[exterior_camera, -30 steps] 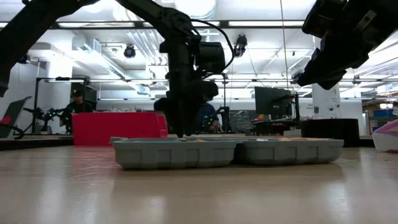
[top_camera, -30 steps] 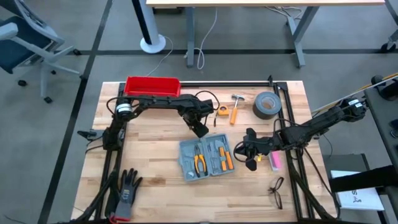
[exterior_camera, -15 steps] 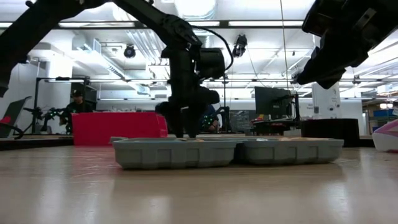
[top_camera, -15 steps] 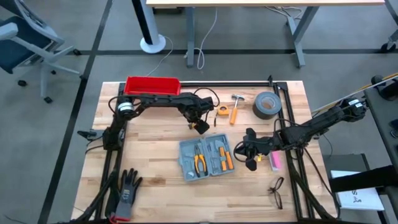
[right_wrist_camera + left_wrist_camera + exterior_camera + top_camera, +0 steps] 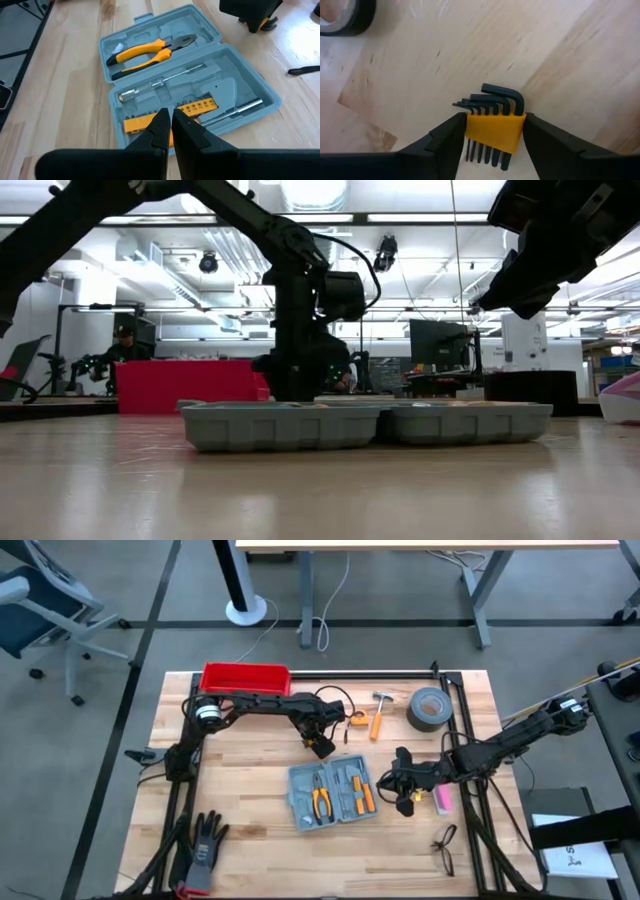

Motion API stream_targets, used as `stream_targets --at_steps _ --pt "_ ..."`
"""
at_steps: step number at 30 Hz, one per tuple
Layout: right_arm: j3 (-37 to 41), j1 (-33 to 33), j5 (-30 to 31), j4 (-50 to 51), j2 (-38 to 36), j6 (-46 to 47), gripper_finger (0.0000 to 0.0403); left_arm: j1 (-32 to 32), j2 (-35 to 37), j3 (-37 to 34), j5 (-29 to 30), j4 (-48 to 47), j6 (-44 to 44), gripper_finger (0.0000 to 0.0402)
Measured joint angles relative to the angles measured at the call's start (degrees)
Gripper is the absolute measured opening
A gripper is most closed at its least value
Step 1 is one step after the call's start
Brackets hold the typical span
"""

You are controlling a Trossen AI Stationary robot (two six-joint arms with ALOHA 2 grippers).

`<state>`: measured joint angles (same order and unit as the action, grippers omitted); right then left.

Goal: Prefit tool cases
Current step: Put the hex keys into the gray toolbox

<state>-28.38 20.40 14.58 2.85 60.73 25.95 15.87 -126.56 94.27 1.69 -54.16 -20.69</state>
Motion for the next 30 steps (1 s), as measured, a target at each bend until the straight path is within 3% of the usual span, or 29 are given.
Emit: stream_targets --at_steps 9,22,30 --pt "0.0 0.0 0.2 0.2 0.0 0.0 0.0002 -0.9 1.3 0.0 -0.8 0.0 -0.1 0.0129" --pt "0.0 0.4 0.5 0.3 0.0 0.3 0.0002 -2.2 0.8 7.2 -1.1 -9.7 -0.8 0.0103" --pt "0.0 1.4 0.5 0.3 0.0 0.4 0.0002 -2.4 0.8 7.2 -1.2 -10.1 0.0 0.0057"
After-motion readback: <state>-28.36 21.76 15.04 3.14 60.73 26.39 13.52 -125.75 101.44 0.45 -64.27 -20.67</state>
